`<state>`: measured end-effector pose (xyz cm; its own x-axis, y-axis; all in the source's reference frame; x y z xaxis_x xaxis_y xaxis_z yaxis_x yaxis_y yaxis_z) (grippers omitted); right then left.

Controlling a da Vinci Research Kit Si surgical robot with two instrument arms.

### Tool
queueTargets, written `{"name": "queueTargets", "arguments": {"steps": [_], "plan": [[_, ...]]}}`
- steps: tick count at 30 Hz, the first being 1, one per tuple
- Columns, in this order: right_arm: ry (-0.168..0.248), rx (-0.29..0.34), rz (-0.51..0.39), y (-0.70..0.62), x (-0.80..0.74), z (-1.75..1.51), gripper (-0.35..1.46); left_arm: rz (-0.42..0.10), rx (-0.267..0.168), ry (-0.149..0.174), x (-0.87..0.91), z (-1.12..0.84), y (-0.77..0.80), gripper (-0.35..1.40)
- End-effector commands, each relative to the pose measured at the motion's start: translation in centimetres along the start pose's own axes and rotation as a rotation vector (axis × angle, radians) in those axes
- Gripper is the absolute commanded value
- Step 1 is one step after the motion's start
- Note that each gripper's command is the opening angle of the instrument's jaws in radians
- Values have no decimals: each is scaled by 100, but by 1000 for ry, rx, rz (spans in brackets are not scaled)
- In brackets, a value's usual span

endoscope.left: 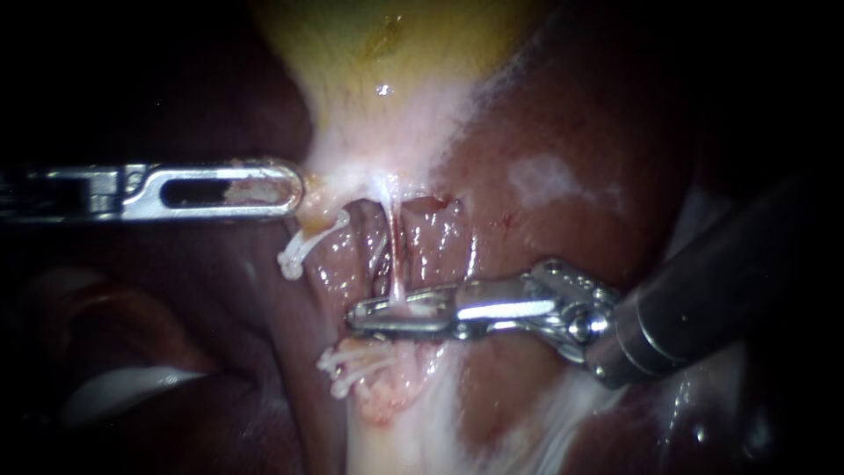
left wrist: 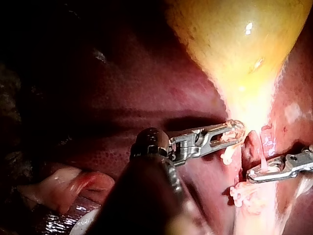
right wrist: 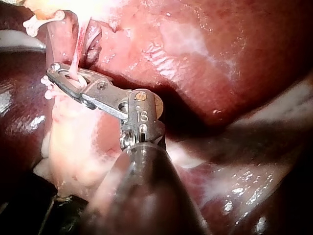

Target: Clipping second clip right tube

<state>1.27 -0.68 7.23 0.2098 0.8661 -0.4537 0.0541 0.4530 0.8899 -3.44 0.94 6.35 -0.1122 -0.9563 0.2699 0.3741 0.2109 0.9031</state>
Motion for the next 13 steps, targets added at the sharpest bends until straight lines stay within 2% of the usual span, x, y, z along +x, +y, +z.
{"name": "queueTargets", "arguments": {"steps": [1,13], "plan": [[-1,0,-2,-1,0,0,-35,0,0,0,0,0,0,-35],[-1,1,-2,-1,0,0,-35,0,0,0,0,0,1,-35]]}}
